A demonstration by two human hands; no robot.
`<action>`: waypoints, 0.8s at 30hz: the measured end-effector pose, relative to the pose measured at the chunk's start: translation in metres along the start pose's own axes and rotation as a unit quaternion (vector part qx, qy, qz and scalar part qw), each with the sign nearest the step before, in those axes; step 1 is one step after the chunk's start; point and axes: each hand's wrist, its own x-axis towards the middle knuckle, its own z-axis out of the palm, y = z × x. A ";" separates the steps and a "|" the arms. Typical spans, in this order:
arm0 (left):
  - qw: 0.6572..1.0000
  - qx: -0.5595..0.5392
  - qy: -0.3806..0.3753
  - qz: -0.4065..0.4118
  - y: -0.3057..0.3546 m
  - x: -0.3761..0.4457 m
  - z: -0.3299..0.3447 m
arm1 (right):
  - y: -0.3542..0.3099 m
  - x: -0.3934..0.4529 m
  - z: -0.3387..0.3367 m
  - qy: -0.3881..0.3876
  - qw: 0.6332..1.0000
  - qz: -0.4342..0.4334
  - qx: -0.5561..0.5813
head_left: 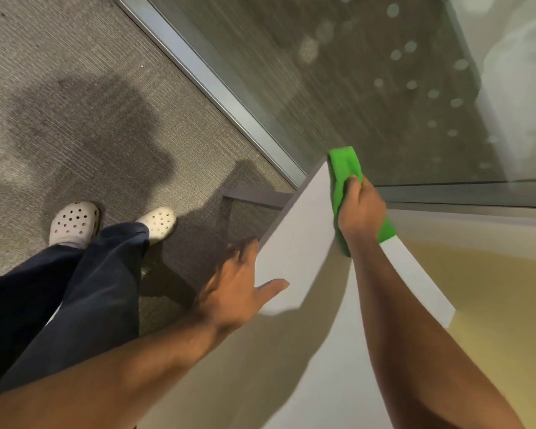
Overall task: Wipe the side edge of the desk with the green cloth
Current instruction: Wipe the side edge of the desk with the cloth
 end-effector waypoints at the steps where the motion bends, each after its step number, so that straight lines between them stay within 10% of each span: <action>1: 1.000 0.005 0.003 0.007 0.000 0.001 0.000 | -0.011 -0.001 0.004 0.009 1.000 -0.017 0.000; 10: 0.998 0.032 0.025 0.048 -0.003 0.002 0.002 | -0.050 -0.066 0.021 -0.060 0.975 -0.201 -0.071; 19: 0.976 0.133 -0.123 0.117 -0.043 -0.012 -0.051 | -0.046 -0.151 0.017 -0.122 0.978 -0.171 -0.021; 24: 0.938 0.232 -0.080 0.244 -0.047 -0.015 -0.079 | -0.056 -0.157 -0.003 -0.208 0.970 -0.104 0.072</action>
